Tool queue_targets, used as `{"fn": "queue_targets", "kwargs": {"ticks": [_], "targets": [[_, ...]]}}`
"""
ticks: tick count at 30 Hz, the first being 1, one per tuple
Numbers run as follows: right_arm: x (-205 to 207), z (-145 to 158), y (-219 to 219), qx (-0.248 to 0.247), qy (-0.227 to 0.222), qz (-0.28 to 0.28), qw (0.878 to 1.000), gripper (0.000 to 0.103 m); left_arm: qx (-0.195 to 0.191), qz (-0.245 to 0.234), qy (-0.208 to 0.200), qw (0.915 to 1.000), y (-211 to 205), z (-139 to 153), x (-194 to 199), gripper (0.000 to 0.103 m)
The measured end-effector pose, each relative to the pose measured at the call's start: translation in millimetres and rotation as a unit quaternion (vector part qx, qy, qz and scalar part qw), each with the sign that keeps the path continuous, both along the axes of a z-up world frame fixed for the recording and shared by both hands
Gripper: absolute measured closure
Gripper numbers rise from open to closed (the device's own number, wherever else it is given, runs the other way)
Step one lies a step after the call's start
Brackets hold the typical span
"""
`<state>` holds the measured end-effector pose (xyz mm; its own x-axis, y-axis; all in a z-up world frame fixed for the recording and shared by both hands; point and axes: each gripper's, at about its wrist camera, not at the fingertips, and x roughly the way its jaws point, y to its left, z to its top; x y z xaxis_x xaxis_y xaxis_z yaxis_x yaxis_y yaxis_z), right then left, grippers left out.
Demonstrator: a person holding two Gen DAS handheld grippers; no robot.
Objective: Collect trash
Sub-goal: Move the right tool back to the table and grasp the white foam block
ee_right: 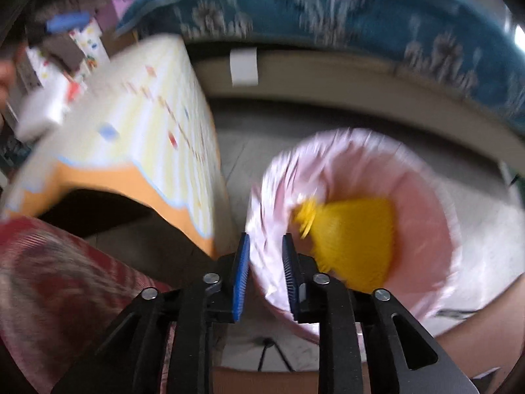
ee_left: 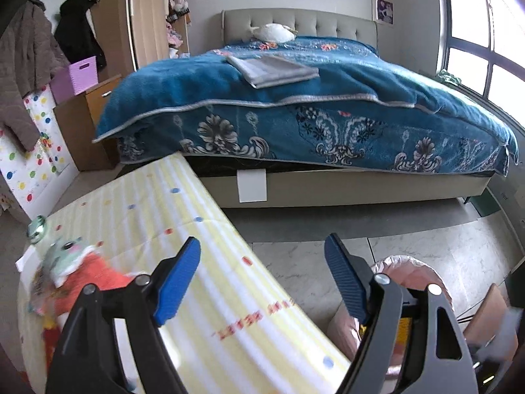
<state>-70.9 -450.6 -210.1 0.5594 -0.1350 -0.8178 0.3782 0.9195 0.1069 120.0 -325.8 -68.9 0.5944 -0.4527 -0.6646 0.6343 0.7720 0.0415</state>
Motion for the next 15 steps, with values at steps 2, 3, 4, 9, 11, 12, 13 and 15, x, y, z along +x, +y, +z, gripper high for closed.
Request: {"fn": "queue_targets", "kwargs": {"ticks": [2,3,4,9,11,12,13,15], "targets": [[-8.7,36.1,9.5,-0.028,-0.034,0.004,0.999,0.068,-0.006,0.003,0.000,1.0000,22.9,10.0,-10.6,0.024],[-11.5,48.3,14.1,-0.036,-0.046,0.006,0.998,0.064,-0.006,0.006,-0.001,1.0000,31.5,12.6,-13.8,0.022],[-13.5,63.8,22.2,-0.044,-0.064,0.011,0.997,0.061,-0.005,0.010,-0.004,0.9999,44.0,15.8,-17.9,0.021],[-5.8,113.9,66.7,-0.055,-0.118,0.067,0.989,0.043,-0.004,0.058,-0.012,0.9983,124.9,29.5,-24.0,0.013],[2.7,125.0,84.4,-0.058,-0.129,0.087,0.986,0.039,-0.001,0.083,-0.019,0.9964,152.8,31.1,-22.1,0.010],[11.4,130.0,96.1,-0.058,-0.133,0.104,0.984,0.039,0.002,0.100,-0.022,0.9947,171.7,30.9,-20.6,0.009],[21.1,133.2,105.6,-0.060,-0.135,0.117,0.982,0.038,0.005,0.114,-0.023,0.9932,187.4,30.3,-18.6,0.009],[37.0,139.4,127.0,-0.066,-0.139,0.139,0.978,0.038,0.008,0.144,-0.022,0.9893,221.9,27.2,-13.5,0.009]]}}
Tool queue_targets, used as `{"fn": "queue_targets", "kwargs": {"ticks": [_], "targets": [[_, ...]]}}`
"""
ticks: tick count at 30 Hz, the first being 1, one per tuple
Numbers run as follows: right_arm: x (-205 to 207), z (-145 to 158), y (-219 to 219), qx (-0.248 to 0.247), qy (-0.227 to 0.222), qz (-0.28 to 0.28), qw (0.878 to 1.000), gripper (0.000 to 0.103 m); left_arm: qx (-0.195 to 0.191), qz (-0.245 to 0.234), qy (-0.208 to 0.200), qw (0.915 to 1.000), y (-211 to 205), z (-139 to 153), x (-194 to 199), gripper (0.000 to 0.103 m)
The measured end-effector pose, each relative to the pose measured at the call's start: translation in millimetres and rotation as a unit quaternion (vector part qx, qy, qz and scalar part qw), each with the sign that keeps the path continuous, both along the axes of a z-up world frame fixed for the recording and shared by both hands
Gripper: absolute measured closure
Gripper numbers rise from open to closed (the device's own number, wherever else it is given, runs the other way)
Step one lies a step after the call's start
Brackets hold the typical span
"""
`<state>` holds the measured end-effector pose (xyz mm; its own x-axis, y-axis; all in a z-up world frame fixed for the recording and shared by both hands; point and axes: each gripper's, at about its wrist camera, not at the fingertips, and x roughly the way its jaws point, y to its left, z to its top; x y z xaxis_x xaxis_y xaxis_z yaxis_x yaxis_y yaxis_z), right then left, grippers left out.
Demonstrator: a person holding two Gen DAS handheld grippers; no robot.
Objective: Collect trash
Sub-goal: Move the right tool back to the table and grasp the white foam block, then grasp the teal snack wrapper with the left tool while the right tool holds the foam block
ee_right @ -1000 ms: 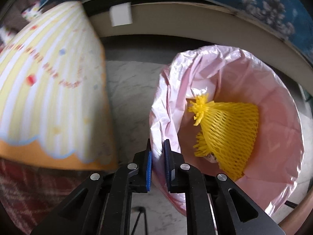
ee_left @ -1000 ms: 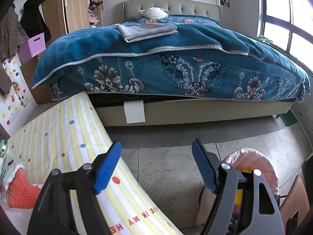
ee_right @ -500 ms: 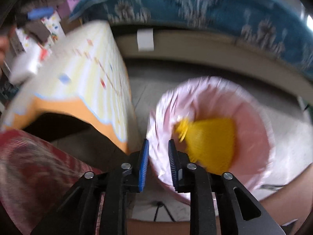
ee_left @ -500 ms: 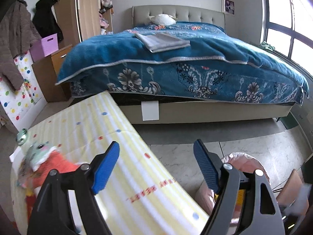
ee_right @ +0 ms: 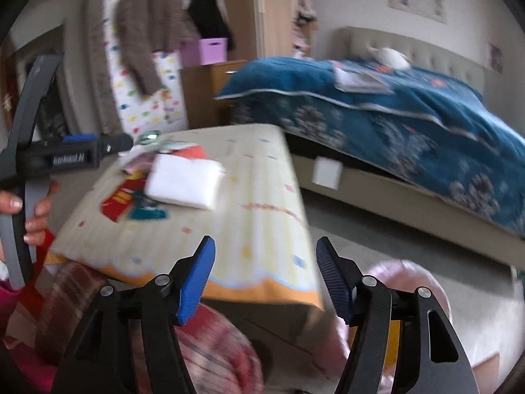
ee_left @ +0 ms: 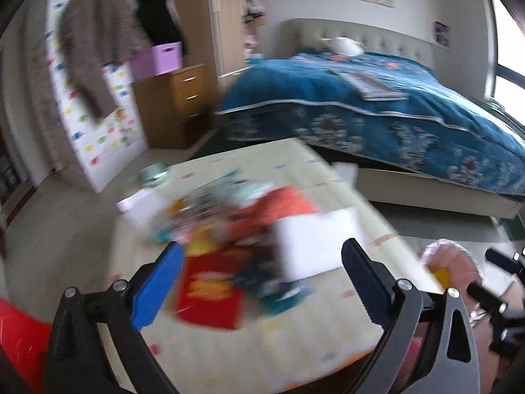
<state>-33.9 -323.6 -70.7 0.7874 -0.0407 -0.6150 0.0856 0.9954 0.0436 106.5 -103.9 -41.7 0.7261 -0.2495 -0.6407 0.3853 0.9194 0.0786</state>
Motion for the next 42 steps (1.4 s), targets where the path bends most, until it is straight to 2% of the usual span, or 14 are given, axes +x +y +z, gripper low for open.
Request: {"fn": "queue_targets", "kwargs": {"ticks": [6,8,9,12,14,16,20,25,29,30,32,34,37,42], "targets": [[43.3,4.3,54.8,-0.018,0.001,0.046,0.999,0.038,0.007,0.067,0.015,0.9976,65.4,-18.0,17.6,0.008],[64.0,0.7,63.0,-0.006,0.006,0.053,0.999,0.041,0.004,0.086,0.027,0.9960,81.6,-25.9,25.3,0.008],[69.1,-0.2,63.8,-0.004,0.007,0.054,0.999,0.048,0.002,0.091,0.030,0.9954,85.9,-28.1,27.2,0.008],[96.7,-10.2,61.6,0.016,0.019,0.051,0.998,0.050,0.002,0.102,0.040,0.9940,93.3,-37.2,35.8,0.008],[107.9,-15.8,59.0,0.023,0.026,0.051,0.998,0.044,0.005,0.103,0.044,0.9937,92.1,-41.7,42.7,0.008],[119.2,-22.3,57.1,0.029,0.035,0.055,0.997,0.027,0.009,0.103,0.048,0.9934,87.6,-46.2,50.4,0.008],[144.0,-37.1,55.6,0.043,0.063,0.067,0.995,0.018,0.015,0.104,0.056,0.9929,78.1,-53.6,63.9,0.008],[163.2,-46.5,49.9,0.068,0.091,0.088,0.990,0.015,0.026,0.112,0.066,0.9911,75.2,-63.7,77.3,0.008],[173.7,-56.0,46.5,0.105,0.115,0.112,0.981,0.015,0.029,0.115,0.077,0.9900,75.5,-68.8,80.9,0.008],[173.6,-56.3,46.8,0.113,0.114,0.120,0.980,0.016,0.029,0.116,0.078,0.9898,76.3,-69.3,80.0,0.008],[169.7,-52.9,49.6,0.117,0.101,0.132,0.979,0.033,0.030,0.117,0.078,0.9897,77.7,-68.5,77.8,0.008],[162.2,-47.9,53.9,0.117,0.086,0.137,0.980,0.046,0.031,0.118,0.075,0.9897,79.4,-65.2,74.2,0.008],[144.5,-36.9,61.7,0.105,0.060,0.147,0.982,0.055,0.029,0.118,0.068,0.9903,81.5,-59.3,68.8,0.008],[114.6,-9.8,68.1,0.086,0.015,0.133,0.987,0.058,0.023,0.107,0.060,0.9922,79.8,-49.9,51.9,0.008]]}}
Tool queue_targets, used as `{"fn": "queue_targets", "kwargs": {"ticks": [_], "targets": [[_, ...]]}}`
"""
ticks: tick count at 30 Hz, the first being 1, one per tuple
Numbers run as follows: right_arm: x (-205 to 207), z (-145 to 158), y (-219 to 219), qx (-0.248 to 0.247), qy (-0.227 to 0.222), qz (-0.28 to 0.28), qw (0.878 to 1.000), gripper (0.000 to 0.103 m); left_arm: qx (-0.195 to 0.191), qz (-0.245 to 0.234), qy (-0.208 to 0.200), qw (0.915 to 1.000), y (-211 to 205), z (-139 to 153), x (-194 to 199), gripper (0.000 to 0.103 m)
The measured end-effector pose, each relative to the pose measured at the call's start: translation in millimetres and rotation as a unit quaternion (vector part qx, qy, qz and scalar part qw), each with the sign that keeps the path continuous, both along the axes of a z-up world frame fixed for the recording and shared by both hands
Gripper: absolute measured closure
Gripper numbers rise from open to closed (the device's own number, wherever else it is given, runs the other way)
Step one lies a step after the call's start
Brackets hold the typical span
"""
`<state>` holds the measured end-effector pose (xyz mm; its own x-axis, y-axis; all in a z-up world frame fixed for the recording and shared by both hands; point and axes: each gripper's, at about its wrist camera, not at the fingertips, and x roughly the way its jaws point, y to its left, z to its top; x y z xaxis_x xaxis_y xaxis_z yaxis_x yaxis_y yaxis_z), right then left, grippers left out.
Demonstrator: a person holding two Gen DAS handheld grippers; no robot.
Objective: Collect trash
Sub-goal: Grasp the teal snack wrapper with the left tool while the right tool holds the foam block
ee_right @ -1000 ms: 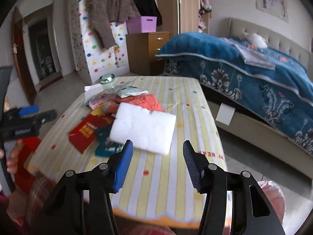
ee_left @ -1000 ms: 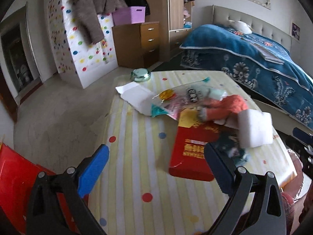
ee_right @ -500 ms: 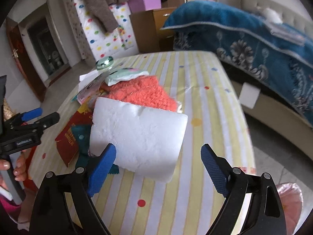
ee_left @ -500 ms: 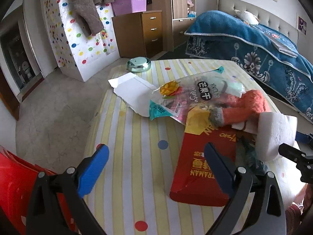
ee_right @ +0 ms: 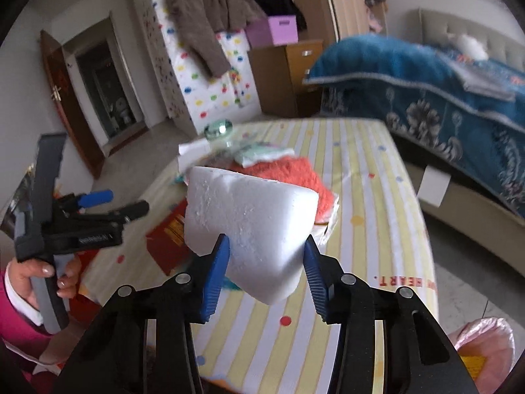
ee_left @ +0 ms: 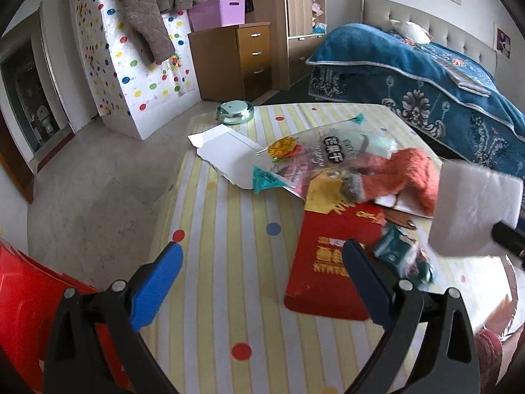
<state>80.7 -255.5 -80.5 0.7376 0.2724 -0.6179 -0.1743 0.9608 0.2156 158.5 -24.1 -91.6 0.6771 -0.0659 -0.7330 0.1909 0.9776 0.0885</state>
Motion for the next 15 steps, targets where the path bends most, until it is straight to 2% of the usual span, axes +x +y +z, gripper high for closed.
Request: {"fn": "queue_targets", "kwargs": {"ticks": [2,6,9,14,15], "targets": [[-9.8,11.2,0.1,-0.014,-0.019,-0.017,1.000,0.060,-0.003,-0.006,-0.002,1.0000,-2.3,2.6,-8.1,0.008],[-33.5,25.6,8.0,-0.108,-0.047,-0.096,0.988,0.063,-0.008,-0.032,-0.003,0.9994,-17.9,4.0,-24.2,0.008],[-43.9,26.6,5.7,-0.127,-0.045,-0.123,0.983,0.063,-0.009,-0.061,0.000,0.9981,-37.5,-0.2,-34.7,0.008],[-56.5,27.4,-14.6,-0.131,-0.042,-0.148,0.979,0.062,-0.017,-0.130,0.020,0.9912,-74.7,-12.6,-45.9,0.033],[-58.9,27.2,-18.3,-0.132,-0.042,-0.152,0.979,0.062,-0.020,-0.138,0.025,0.9900,-80.2,-15.2,-46.8,0.036]]}}
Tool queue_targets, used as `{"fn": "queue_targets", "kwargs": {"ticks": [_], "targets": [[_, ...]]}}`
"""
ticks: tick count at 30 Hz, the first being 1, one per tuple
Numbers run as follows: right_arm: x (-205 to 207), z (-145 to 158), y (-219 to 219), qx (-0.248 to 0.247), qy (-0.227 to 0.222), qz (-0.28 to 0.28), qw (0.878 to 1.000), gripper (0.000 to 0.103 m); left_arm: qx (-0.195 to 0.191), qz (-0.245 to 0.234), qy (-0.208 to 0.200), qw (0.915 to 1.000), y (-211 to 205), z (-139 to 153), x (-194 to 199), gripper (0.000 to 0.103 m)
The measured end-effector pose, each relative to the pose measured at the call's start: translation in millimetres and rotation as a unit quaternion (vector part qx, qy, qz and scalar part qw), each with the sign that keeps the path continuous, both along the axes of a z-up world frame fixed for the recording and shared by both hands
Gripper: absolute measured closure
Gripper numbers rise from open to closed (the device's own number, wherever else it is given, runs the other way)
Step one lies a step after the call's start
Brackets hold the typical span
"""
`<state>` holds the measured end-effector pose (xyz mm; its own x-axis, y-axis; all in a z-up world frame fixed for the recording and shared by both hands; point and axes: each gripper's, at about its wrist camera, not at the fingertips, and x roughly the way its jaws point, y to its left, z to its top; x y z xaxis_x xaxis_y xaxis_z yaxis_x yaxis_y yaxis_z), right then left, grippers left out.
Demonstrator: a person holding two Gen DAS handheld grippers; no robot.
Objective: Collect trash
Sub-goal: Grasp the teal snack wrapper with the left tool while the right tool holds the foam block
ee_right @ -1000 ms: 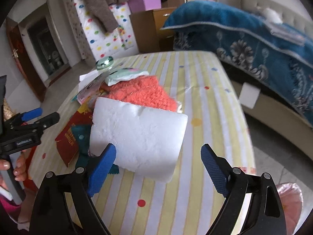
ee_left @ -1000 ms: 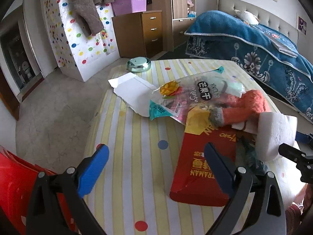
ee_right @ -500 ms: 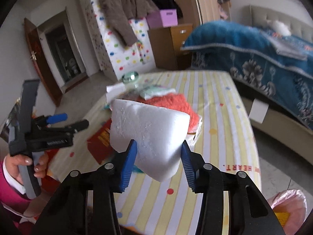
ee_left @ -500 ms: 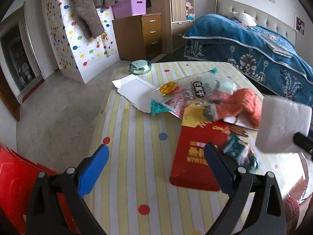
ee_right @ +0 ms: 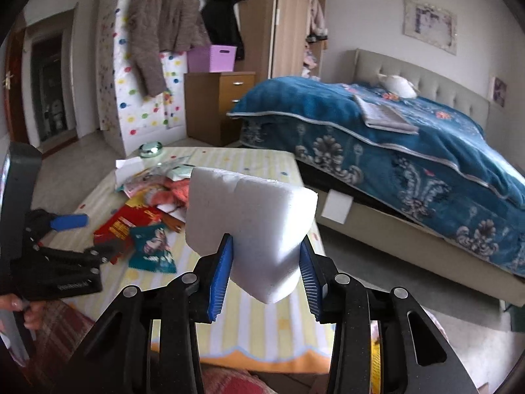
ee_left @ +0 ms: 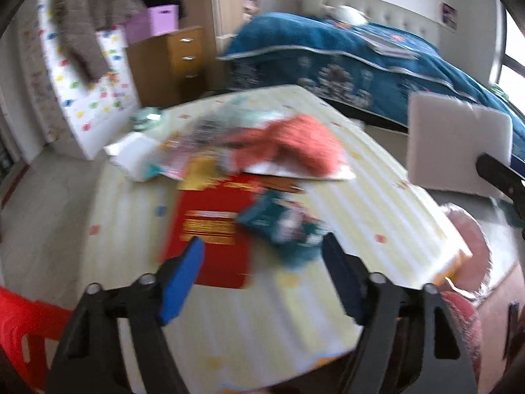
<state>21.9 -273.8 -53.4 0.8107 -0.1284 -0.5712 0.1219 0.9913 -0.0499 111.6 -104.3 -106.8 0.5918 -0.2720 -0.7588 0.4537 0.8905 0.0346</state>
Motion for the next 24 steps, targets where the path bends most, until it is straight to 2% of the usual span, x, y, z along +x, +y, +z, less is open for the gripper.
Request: {"fn": "queue_targets", "kwargs": {"ticks": [2,4,8,12,15,16,20,22,24], "targets": [[-7.2,-0.4,-9.4,-0.002,-0.001,-0.014,1.000,0.062,0.000,-0.009,0.011,0.9999,-11.9,-6.4,-0.8,0.040],[-12.1,-0.9,-15.9,-0.001,-0.001,-0.023,1.000,0.062,0.004,-0.003,0.023,0.9997,-22.9,-11.5,2.2,0.040],[-19.7,-4.6,-25.4,-0.001,0.000,-0.035,0.999,0.061,0.019,0.025,0.034,0.9989,-40.0,-18.0,12.2,0.029],[-22.3,-8.5,-36.8,0.005,0.001,-0.039,0.999,0.061,0.055,0.067,0.042,0.9954,-48.9,-29.6,23.1,0.029],[-24.3,-11.2,-41.5,0.006,0.002,-0.039,0.999,0.061,0.051,0.085,0.055,0.9935,-42.4,-36.1,25.0,0.029],[-25.5,-12.1,-42.2,0.006,0.003,-0.038,0.999,0.061,0.046,0.088,0.057,0.9934,-39.0,-36.5,25.0,0.032],[-27.6,-14.9,-43.5,0.013,0.005,-0.039,0.999,0.061,0.026,0.088,0.056,0.9942,-27.9,-34.1,21.8,0.060],[-30.6,-14.9,-44.3,0.015,0.004,-0.040,0.999,0.061,0.010,0.077,0.054,0.9956,-18.6,-31.6,16.7,0.070],[-34.3,-15.1,-44.4,0.017,0.004,-0.042,0.999,0.061,-0.016,0.058,0.051,0.9969,-8.4,-26.9,10.7,0.076]]}}
